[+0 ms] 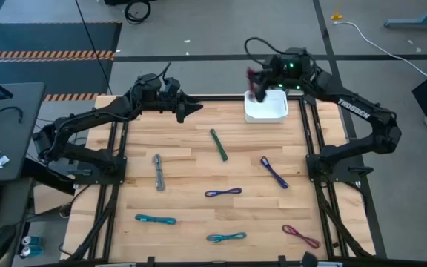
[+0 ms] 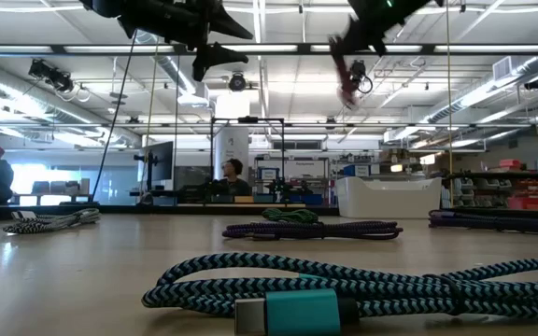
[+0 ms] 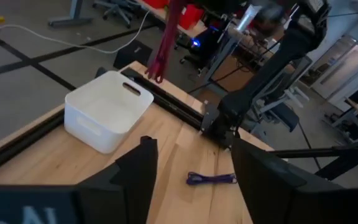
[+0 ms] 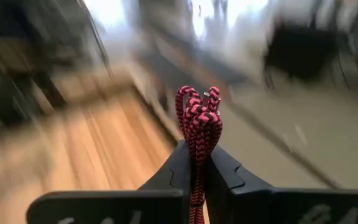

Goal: Pick and place USB-C Cables
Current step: Put the top pink charger cable into the bin, then put the white charger cable into the bin

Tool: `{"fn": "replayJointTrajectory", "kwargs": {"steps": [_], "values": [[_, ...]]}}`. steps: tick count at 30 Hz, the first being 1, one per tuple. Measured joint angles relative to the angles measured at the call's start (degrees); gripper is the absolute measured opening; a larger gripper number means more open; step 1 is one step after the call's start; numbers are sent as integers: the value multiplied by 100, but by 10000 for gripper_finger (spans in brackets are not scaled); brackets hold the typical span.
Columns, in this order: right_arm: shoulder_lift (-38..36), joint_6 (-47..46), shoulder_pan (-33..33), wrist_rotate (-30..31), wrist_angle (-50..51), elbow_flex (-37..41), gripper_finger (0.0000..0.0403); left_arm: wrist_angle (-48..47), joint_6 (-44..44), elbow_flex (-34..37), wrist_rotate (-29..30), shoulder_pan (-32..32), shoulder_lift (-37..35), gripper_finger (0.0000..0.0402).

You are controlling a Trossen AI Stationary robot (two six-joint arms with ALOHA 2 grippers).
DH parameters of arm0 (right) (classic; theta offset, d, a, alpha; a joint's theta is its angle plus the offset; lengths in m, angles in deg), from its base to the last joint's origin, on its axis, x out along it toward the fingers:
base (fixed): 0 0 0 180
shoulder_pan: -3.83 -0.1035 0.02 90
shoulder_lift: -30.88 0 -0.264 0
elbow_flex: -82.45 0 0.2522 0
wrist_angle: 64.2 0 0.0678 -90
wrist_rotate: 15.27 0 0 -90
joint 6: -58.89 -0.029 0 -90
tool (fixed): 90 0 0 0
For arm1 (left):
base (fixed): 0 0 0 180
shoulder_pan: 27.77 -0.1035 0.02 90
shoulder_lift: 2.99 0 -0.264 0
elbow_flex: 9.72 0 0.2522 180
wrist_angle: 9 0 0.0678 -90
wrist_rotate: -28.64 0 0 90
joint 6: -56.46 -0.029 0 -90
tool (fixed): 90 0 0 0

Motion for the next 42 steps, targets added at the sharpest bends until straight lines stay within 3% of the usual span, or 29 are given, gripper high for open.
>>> {"fn": "replayJointTrajectory", "kwargs": {"steps": [2, 6, 12, 18, 24, 30, 36, 42], "values": [[135, 620, 354, -192, 890, 5, 20, 12, 0, 0, -2, 2, 0, 222], [817, 1798, 736, -291, 1605, 11, 20, 19, -2, 0, -2, 2, 0, 219], [1909, 3330, 863, 571, 1659, 13, 20, 25, -2, 0, -4, 2, 0, 201], [2778, 4536, 853, 985, 1578, 13, 25, 28, 2, 0, 11, 2, 0, 189], [3452, 4737, 858, 1741, 1279, 13, 41, 67, 12, 0, 208, 7, 0, 183], [3748, 4733, 853, 2015, 1017, 15, 64, 62, 44, 0, 212, 50, 0, 182], [3586, 4718, 853, 2065, 973, 15, 116, 59, 57, -1, 212, 125, 0, 181], [2950, 4416, 832, 2371, 1230, 15, 155, 36, 59, 0, 229, 149, 0, 181]]}}
